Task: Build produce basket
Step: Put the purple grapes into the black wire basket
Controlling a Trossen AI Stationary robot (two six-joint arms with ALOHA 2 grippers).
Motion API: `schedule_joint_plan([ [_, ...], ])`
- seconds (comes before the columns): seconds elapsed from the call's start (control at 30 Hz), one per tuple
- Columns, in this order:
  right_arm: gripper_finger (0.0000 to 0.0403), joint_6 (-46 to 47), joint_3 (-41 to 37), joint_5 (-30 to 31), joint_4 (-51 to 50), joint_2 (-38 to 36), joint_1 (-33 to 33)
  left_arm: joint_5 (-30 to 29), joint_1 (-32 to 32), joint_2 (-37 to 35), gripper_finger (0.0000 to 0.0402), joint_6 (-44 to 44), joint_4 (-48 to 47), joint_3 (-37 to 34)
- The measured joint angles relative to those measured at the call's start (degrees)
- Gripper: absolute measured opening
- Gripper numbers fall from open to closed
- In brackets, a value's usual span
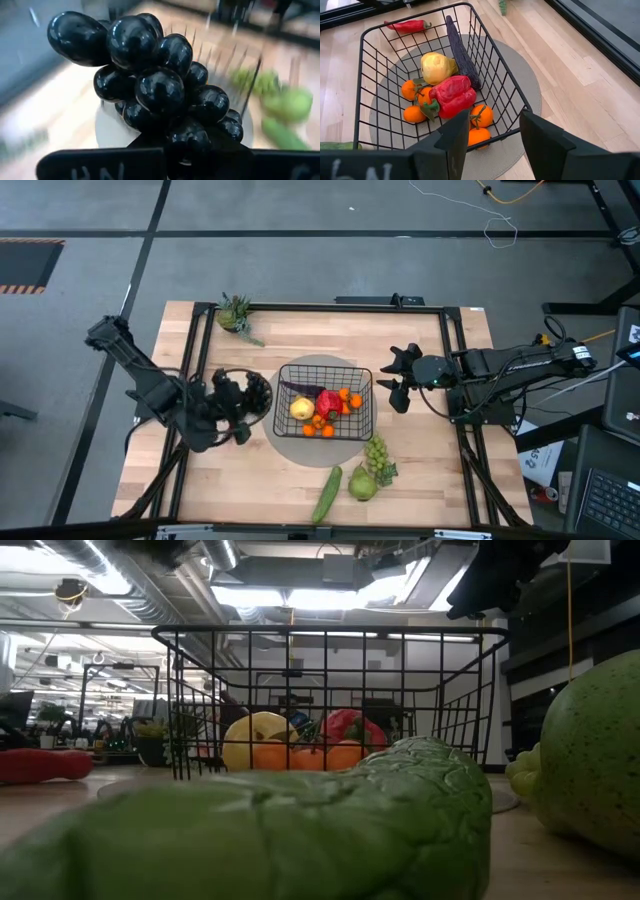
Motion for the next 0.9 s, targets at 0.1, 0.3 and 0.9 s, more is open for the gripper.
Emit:
schedule_joint_plan([
  [0.1,0.0174,-0.01,0.0,0.0,0.0,0.0,0.0,-4.45,1.89,0.0,0.0022,12.96,10.11,0.02],
  [0.3,0.0174,0.02,0.0,0.0,0.0,0.0,-0.01,0.15,7.72,1.51,0.0022,30.88,24.96,0.04],
  [0.9,0.0174,0.08,0.0,-0.02,0.0,0.0,-0.02,27.55,25.31,15.23,0.002,38.91,43.13,0.04],
])
